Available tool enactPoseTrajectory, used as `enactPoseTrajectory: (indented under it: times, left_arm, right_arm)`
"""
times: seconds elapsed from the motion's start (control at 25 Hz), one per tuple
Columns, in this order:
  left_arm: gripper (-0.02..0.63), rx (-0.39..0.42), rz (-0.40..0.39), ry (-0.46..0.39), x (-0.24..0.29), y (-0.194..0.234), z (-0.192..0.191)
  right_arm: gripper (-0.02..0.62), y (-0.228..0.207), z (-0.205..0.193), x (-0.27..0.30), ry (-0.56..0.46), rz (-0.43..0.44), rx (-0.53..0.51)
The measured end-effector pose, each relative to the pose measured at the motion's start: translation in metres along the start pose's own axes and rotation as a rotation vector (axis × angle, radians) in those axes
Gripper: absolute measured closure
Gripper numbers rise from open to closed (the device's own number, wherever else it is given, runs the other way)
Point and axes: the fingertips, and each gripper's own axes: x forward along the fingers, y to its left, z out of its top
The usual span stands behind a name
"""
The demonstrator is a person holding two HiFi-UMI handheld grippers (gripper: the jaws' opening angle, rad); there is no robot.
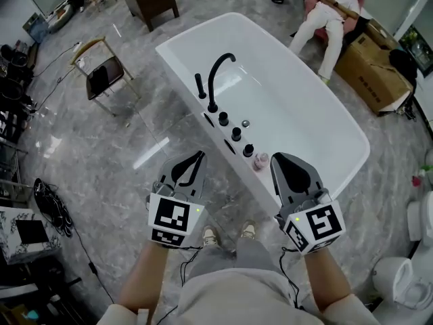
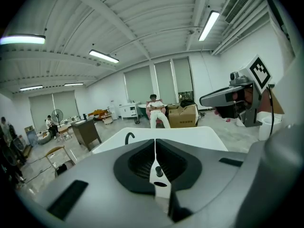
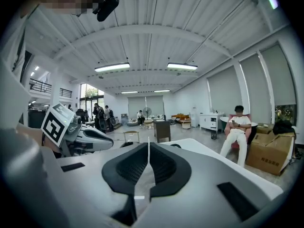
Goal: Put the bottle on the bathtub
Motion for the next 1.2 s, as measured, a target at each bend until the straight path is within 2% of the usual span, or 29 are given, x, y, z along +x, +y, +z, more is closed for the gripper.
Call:
enactPoseTrajectory:
  times: [0.24,0.52,0.8,0.92,1.2]
  left_arm:
    - [0.582,0.075,0.048,-0.054,-0.042,0.001,0.033]
    - [0.581,0.062,0.037,-0.128,-0.081,-0.011,0.048]
    - [0.581,0.070,0.040,-0.169,-0.108,-0.022,0.060]
    - [0.582,0.085,0.033,-0.209,-0.121,-0.029,0.071]
    - [0.582,0.056,-0.019,-0.217,-0.121,-0.038,0.072]
  right_arm:
    - [0.563,0.030,0.029,-0.024,-0.037,0.035,-0.034]
    - [0.566,0.051,0.048,-0.055,-0.080,0.028,0.005]
    - [0.566,0.069,0.060,-0.081,-0.088,0.033,-0.011]
    - [0.566,0.075,0.059,-0.088,-0.089,0.044,-0.015]
    - [0.566,0.078,0.045,-0.093,-0.063,0.036,-0.012]
